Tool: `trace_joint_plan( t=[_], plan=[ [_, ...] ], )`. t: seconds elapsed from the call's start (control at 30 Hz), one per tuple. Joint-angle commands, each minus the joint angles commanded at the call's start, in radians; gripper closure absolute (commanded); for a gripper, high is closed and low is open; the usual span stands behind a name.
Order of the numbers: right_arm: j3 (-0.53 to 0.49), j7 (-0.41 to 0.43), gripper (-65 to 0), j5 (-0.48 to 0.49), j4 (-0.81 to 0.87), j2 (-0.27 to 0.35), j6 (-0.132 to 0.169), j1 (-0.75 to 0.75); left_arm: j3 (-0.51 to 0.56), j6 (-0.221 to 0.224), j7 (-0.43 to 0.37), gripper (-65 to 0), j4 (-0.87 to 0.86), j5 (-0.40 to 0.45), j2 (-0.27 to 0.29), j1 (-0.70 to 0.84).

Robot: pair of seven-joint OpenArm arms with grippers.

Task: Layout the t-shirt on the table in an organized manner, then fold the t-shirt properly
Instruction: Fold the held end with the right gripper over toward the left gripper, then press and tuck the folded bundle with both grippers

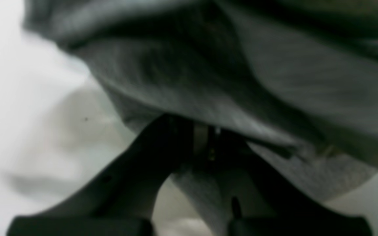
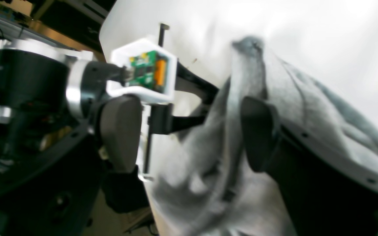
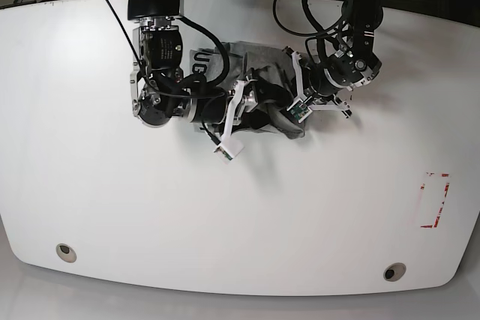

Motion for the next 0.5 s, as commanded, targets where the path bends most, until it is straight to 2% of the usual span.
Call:
trace_joint_plan(
  t=[0.33, 0.5],
  plan=[
    [0.002, 0.003, -45.3, 0.000, 0.057, 0.124, 0.000, 0.028, -0.002, 0.000, 0.003, -3.5, 0.109, 0.000, -0.002, 0.000],
    [0.003, 0.006, -45.3, 0.000, 0.055, 0.157, 0.002, 0.023, -0.037, 0.000, 0.003, -3.5, 0.121, 0.000, -0.002, -0.002]
  ],
)
